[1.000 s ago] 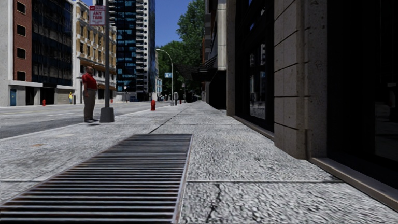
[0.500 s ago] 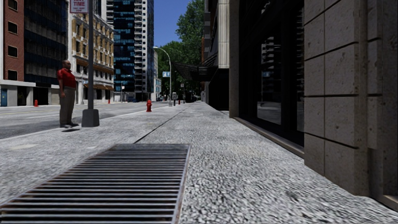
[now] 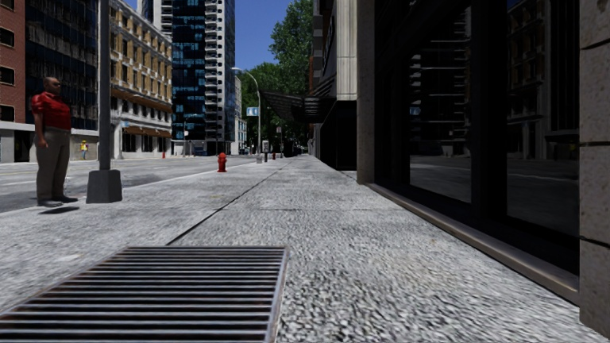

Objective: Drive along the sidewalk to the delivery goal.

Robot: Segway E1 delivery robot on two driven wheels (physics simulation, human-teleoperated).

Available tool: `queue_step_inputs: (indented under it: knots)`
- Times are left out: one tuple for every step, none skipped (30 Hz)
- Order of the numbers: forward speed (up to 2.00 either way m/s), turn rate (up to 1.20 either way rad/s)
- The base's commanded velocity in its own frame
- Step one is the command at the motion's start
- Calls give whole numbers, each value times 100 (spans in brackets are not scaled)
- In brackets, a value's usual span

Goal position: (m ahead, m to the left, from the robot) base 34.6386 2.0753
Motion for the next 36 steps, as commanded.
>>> queue_step_inputs:
  knots:
    - [200, 0]
    - [200, 0]
    - [200, 0]
    - [200, 0]
    - [200, 0]
    - [200, 0]
    - [200, 0]
    - [200, 0]
    - [200, 0]
    - [200, 0]
    - [200, 0]
    - [200, 0]
    - [200, 0]
    - [200, 0]
    - [200, 0]
    - [200, 0]
    - [200, 0]
    - [200, 0]
    - [200, 0]
    - [200, 0]
    - [200, 0]
    - [200, 0]
    - [200, 0]
    - [200, 0]
    - [200, 0]
    - [200, 0]
    - [200, 0]
    - [200, 0]
    - [200, 0]
    - [200, 0]
    - [200, 0]
    - [200, 0]
    - [200, 0]
    - [200, 0]
    - [200, 0]
    - [200, 0]
